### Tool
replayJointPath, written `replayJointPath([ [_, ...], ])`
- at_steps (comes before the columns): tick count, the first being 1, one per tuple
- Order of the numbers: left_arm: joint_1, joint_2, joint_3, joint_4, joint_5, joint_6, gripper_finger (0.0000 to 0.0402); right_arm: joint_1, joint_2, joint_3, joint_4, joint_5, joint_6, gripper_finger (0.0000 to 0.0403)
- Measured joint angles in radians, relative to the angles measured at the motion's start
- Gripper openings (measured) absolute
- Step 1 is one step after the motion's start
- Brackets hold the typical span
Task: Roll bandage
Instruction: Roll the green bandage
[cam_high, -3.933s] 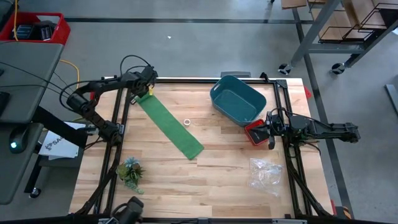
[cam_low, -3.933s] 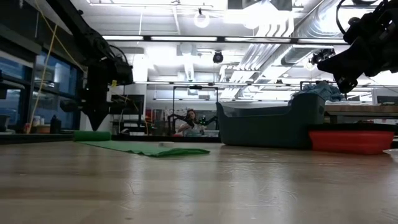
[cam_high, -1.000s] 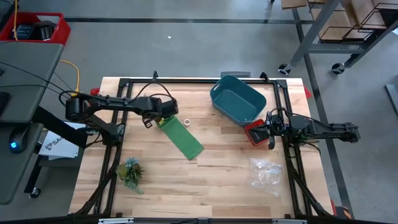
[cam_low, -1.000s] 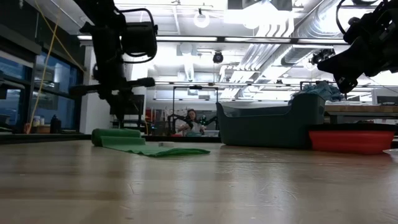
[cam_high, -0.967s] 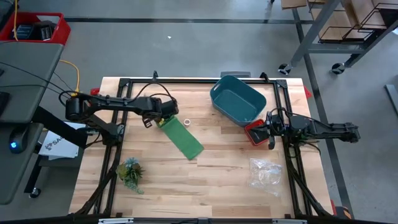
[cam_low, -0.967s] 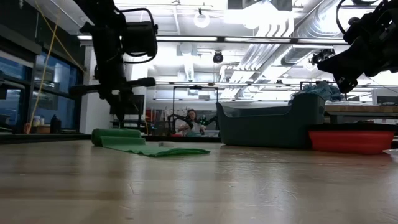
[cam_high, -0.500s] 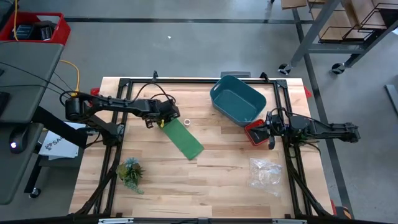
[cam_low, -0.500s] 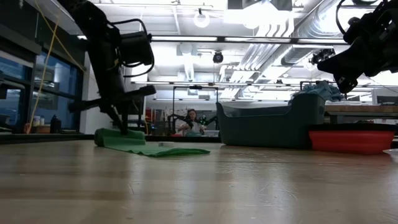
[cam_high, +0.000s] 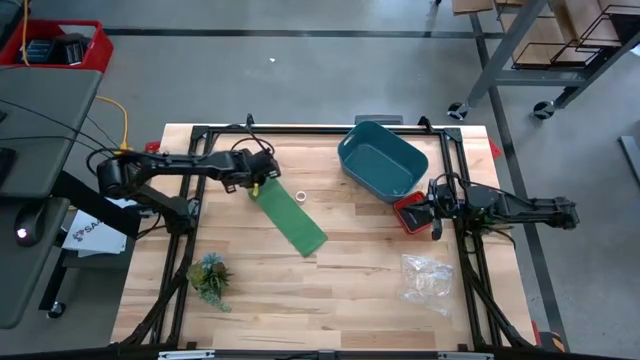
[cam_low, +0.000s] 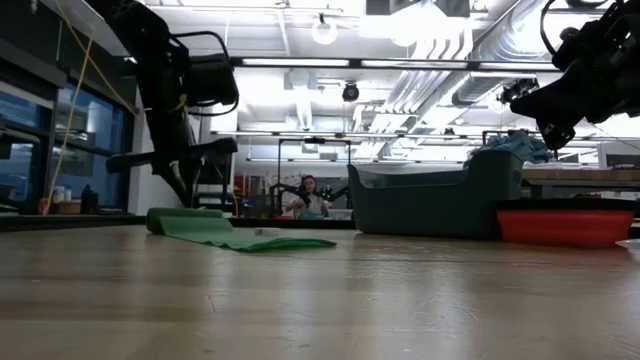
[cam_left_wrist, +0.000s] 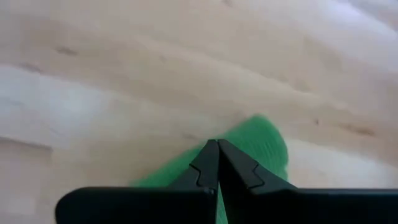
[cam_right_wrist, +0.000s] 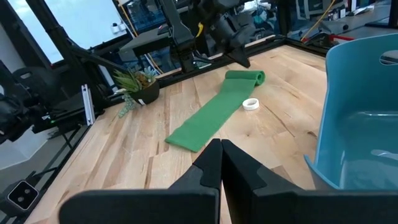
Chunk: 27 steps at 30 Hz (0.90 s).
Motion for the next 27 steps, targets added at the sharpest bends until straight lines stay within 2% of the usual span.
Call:
replayJointPath([
  [13,0.023,-0.017,0.000,0.014,0.040,0.065,0.0000,0.000,0.000,0.000,0.000,0.000,0.000,0.0000],
  [18,0.022,-0.017,0.000,0.042,0.089,0.131,0.0000,0.000,0.000,0.000,0.000,0.000,0.000,0.0000],
  [21,0.023,-0.017,0.000,0.087,0.112,0.144,0.0000,0.000,0.000,0.000,0.000,0.001,-0.008,0.0000],
  [25,0.023,-0.017,0.000,0.182,0.168,0.191,0.0000,0.000,0.000,0.000,0.012,0.064,-0.196,0.0000],
  [27,0.023,-0.017,0.000,0.236,0.194,0.207,0.0000,-0.001,0.005,0.000,0.097,0.067,-0.145,0.0000],
])
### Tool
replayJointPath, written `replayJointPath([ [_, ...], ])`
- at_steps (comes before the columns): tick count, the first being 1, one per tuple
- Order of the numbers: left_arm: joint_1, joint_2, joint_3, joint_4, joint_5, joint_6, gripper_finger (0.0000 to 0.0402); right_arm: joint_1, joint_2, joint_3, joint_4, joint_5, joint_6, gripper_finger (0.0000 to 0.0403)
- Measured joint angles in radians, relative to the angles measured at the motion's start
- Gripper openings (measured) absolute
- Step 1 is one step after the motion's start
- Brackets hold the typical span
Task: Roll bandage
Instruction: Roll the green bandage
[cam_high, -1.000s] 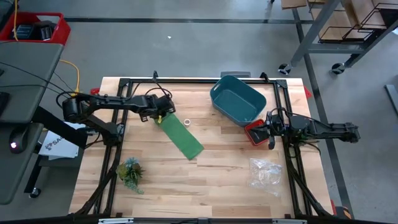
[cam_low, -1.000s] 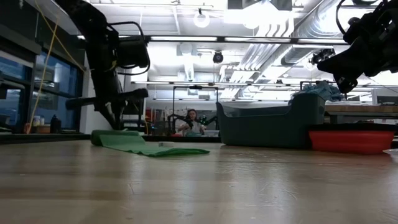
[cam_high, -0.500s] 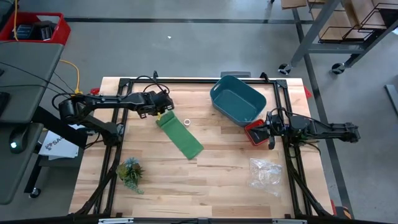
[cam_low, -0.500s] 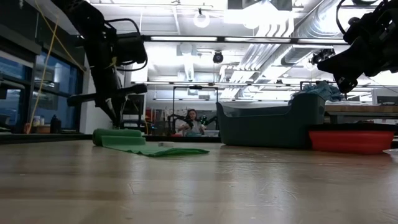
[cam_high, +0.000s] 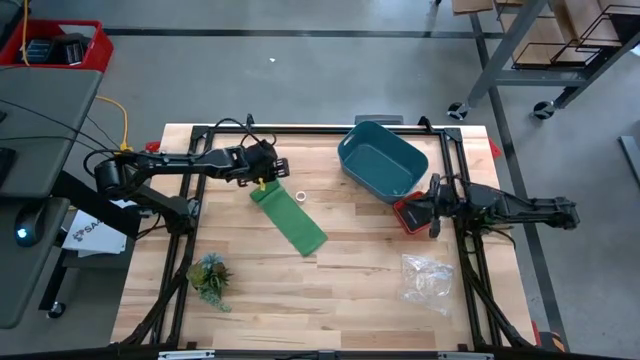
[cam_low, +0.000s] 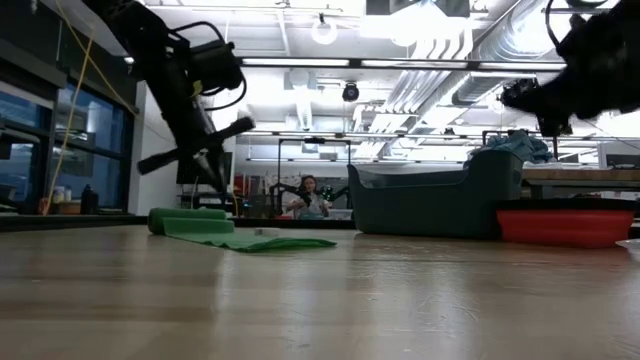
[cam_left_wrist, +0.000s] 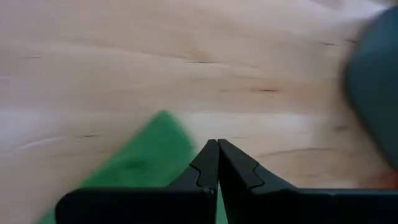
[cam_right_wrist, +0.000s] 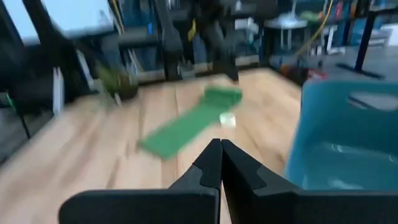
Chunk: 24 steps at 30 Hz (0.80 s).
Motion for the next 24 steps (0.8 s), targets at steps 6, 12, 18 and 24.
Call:
replayJointPath([
  [6,0.000,-0.010,0.001,0.172,0.034,0.072,0.0000,-0.013,0.061,0.003,0.408,0.253,0.614,0.0000],
  [12,0.028,-0.049,0.002,0.190,0.022,0.173,0.0000,-0.020,0.421,0.065,0.452,-0.018,0.790,0.0000],
  [18,0.062,-0.072,0.025,-0.034,0.031,0.306,0.0000,-0.052,0.903,0.325,0.555,-0.264,0.643,0.0000],
  [24,0.063,-0.072,0.028,-0.259,0.005,0.401,0.0000,-0.101,1.383,0.650,0.300,-0.461,0.533,0.0000],
])
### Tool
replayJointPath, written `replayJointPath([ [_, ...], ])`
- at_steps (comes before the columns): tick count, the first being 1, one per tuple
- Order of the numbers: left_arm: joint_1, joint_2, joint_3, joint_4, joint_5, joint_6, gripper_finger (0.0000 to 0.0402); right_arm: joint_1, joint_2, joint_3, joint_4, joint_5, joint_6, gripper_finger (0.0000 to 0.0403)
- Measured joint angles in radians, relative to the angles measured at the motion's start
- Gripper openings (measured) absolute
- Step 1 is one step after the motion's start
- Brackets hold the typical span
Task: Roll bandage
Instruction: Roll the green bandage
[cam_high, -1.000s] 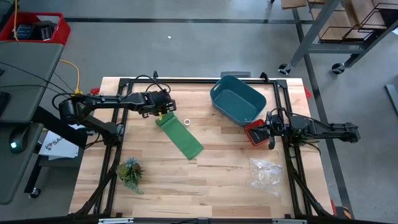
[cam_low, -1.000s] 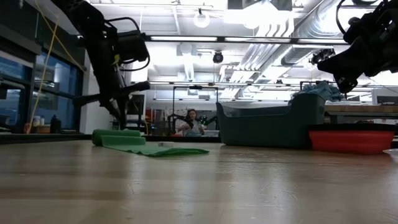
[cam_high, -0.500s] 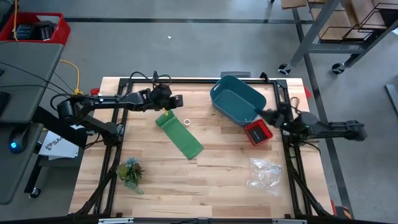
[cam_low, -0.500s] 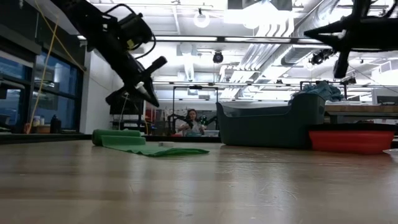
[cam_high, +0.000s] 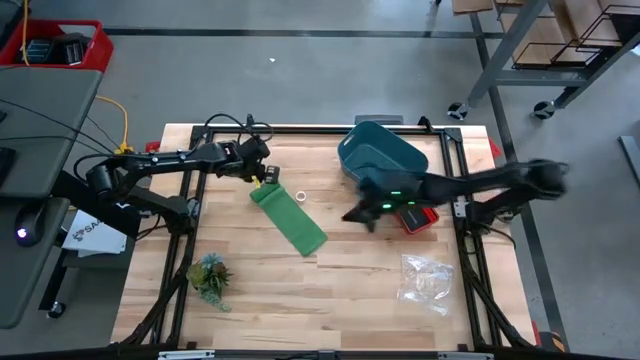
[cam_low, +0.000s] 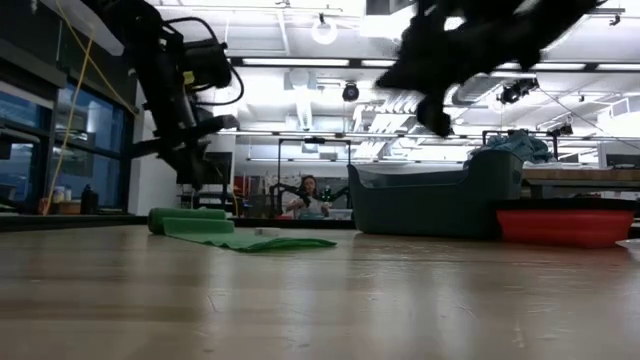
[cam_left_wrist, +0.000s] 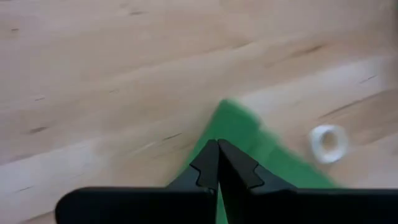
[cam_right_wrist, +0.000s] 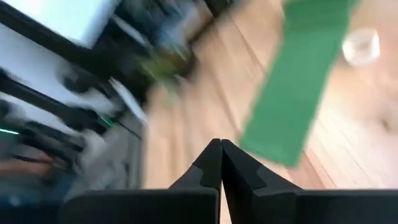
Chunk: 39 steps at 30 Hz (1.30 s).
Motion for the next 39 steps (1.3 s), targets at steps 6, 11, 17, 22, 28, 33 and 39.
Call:
replayJointPath([
  [6,0.000,0.000,0.000,-0.022,-0.018,0.124,0.0000,-0.004,0.366,0.180,0.044,0.000,0.174,0.0000],
  [11,0.000,0.000,0.000,-0.021,-0.017,0.259,0.0000,0.027,0.551,0.333,0.057,0.001,0.297,0.0000],
  [17,-0.003,0.000,0.000,-0.015,-0.017,0.351,0.0000,0.083,0.676,0.543,-0.139,0.065,0.330,0.0000],
  [22,-0.021,0.003,-0.037,0.018,-0.024,0.368,0.0000,0.112,0.714,0.628,-0.277,0.115,0.332,0.0000],
  [28,-0.042,0.007,-0.125,0.116,-0.048,0.314,0.0000,0.136,0.714,0.629,-0.423,0.161,0.346,0.0000],
  [33,-0.043,0.007,-0.160,0.171,-0.063,0.260,0.0000,0.163,0.713,0.629,-0.444,0.162,0.351,0.0000],
  [39,-0.043,0.007,-0.161,0.196,-0.072,0.265,0.0000,0.180,0.713,0.629,-0.454,0.159,0.375,0.0000],
])
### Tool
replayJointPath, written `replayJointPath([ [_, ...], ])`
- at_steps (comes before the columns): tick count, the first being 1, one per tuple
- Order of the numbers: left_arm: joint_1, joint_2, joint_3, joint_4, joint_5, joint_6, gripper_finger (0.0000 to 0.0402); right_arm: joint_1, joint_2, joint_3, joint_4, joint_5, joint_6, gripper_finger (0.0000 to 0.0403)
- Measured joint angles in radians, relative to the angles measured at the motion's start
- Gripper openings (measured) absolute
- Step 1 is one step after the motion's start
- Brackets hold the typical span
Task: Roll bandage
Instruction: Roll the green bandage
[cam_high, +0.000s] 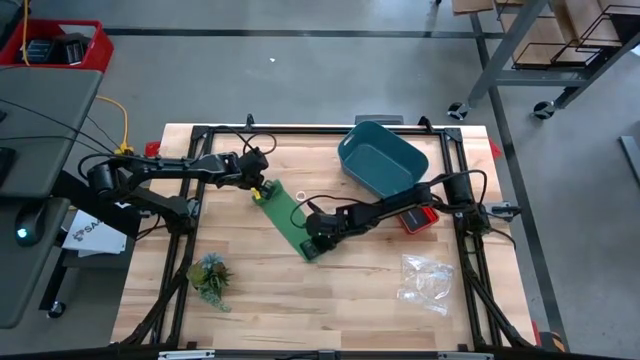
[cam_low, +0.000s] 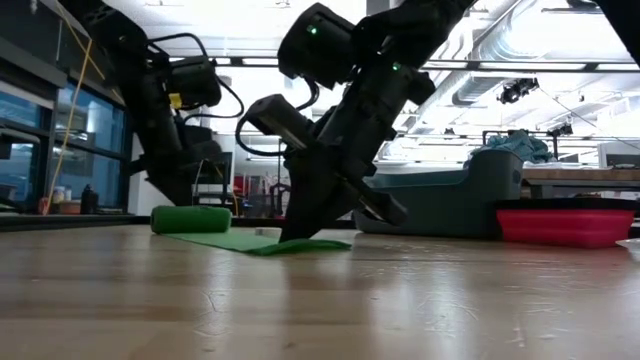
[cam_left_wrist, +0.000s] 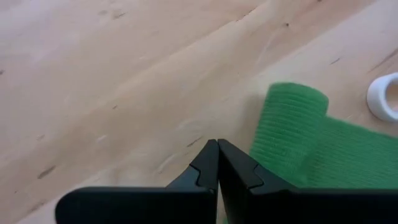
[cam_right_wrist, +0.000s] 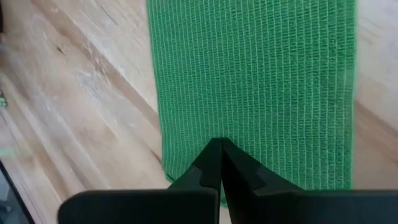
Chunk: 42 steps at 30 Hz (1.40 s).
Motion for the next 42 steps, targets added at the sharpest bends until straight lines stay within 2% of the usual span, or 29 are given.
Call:
replayJointPath([
  [12,-0.024,0.010,0.000,0.004,0.005,-0.025,0.0000,0.000,0.000,0.000,-0.014,-0.007,0.001,0.0000],
  [18,-0.033,0.035,0.001,0.013,-0.081,-0.063,0.0000,-0.001,0.000,0.000,-0.014,-0.012,-0.004,0.0000],
  [26,-0.073,0.042,0.001,-0.030,-0.062,-0.123,0.0000,-0.001,0.000,-0.002,-0.015,-0.024,-0.027,0.0000],
  [32,-0.125,0.042,0.001,0.005,0.020,-0.178,0.0000,-0.001,0.001,-0.002,-0.013,-0.026,-0.030,0.0000],
  [39,-0.194,-0.011,0.024,0.073,0.240,-0.229,0.0000,0.000,-0.005,-0.003,-0.018,-0.030,-0.057,0.0000],
  [42,-0.205,-0.065,0.054,0.095,0.238,-0.203,0.0000,-0.001,-0.011,-0.004,-0.022,-0.031,-0.066,0.0000],
])
